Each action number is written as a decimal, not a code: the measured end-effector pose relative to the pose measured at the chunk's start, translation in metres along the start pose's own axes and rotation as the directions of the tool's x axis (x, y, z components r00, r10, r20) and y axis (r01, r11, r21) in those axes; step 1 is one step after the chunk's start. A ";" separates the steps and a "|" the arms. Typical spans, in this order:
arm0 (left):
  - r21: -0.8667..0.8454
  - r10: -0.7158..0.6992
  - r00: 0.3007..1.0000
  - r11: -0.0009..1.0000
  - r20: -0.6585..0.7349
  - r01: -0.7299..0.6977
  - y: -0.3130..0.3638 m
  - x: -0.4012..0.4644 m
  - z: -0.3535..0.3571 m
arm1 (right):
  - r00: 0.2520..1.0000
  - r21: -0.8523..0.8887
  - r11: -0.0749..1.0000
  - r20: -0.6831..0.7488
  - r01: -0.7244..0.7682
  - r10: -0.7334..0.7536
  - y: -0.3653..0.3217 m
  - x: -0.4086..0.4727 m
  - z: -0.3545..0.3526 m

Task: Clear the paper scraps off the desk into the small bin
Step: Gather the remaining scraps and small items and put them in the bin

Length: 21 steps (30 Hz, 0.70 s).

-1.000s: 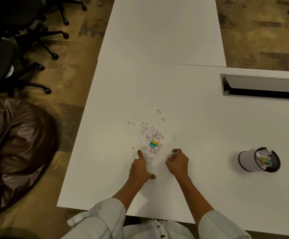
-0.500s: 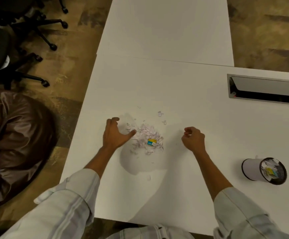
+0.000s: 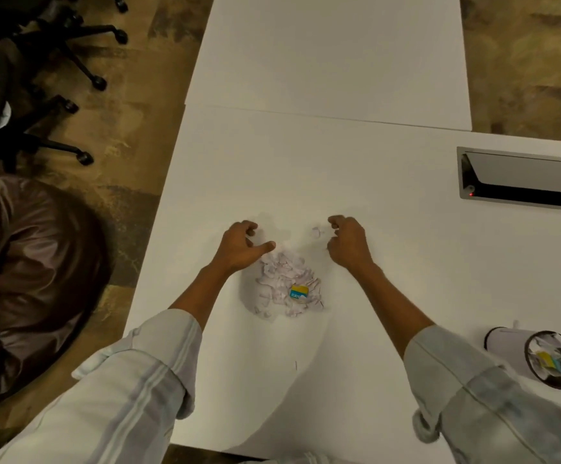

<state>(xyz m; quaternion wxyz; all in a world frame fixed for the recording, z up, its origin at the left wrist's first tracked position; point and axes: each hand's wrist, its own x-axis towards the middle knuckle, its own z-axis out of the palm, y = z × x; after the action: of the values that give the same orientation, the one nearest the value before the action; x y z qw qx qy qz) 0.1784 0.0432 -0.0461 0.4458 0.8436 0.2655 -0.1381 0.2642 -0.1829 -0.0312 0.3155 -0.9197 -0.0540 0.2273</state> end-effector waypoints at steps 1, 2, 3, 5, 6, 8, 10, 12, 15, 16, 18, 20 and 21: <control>0.038 0.012 1.000 0.999 0.004 -0.012 0.005 0.009 -0.002 | 0.998 -0.091 0.995 0.067 0.027 -0.021 -0.003 0.013 -0.005; 0.082 0.004 1.000 0.997 0.030 -0.007 0.010 0.018 -0.005 | 0.991 -0.183 0.982 0.133 0.046 -0.022 -0.005 0.025 -0.007; 0.132 -0.009 0.998 0.991 0.065 0.000 0.016 0.026 -0.006 | 0.983 -0.259 0.964 0.185 0.061 -0.013 -0.008 0.034 -0.007; 0.256 -0.001 0.989 0.966 0.149 -0.038 0.029 0.038 -0.007 | 0.970 -0.358 0.927 0.242 0.110 -0.022 -0.014 0.042 0.000; 0.324 0.022 0.980 0.942 0.199 -0.087 0.034 0.041 -0.006 | 0.965 -0.392 0.907 0.259 0.152 -0.050 -0.018 0.040 0.007; 0.477 0.060 0.946 0.852 0.318 -0.215 0.041 0.044 0.001 | 0.950 -0.427 0.871 0.283 0.244 -0.128 -0.021 0.028 0.023; 0.630 0.065 0.913 0.704 0.402 -0.328 0.041 0.041 0.009 | 0.928 -0.427 0.839 0.304 0.336 -0.217 -0.022 0.010 0.037; 0.715 0.093 0.906 0.583 0.414 -0.386 0.036 0.032 0.015 | 0.895 -0.417 0.804 0.328 0.425 -0.304 -0.018 -0.007 0.048; 0.708 0.165 0.906 0.576 0.390 -0.409 0.026 0.007 0.027 | 0.856 -0.393 0.775 0.374 0.495 -0.358 -0.009 -0.031 0.057; 0.702 0.182 0.902 0.575 0.393 -0.421 0.021 -0.003 0.031 | 0.842 -0.387 0.764 0.395 0.516 -0.368 -0.006 -0.037 0.058; 0.666 0.210 0.885 0.592 0.416 -0.454 0.010 -0.023 0.039 | 0.826 -0.361 0.766 0.420 0.532 -0.375 0.002 -0.045 0.055; 0.557 0.221 0.868 0.691 0.445 -0.461 0.001 -0.039 0.041 | 0.860 -0.296 0.833 0.371 0.467 -0.350 0.009 -0.051 0.046; 0.484 0.225 0.866 0.753 0.446 -0.445 -0.003 -0.046 0.040 | 0.894 -0.255 0.878 0.312 0.405 -0.321 0.014 -0.053 0.040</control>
<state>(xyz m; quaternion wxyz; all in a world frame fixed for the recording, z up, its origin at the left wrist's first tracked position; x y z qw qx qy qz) 0.1393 -0.0029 -0.0494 0.2299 0.9315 -0.0335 -0.2798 0.1983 -0.1848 -0.0469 0.1929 -0.8930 -0.3032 0.2709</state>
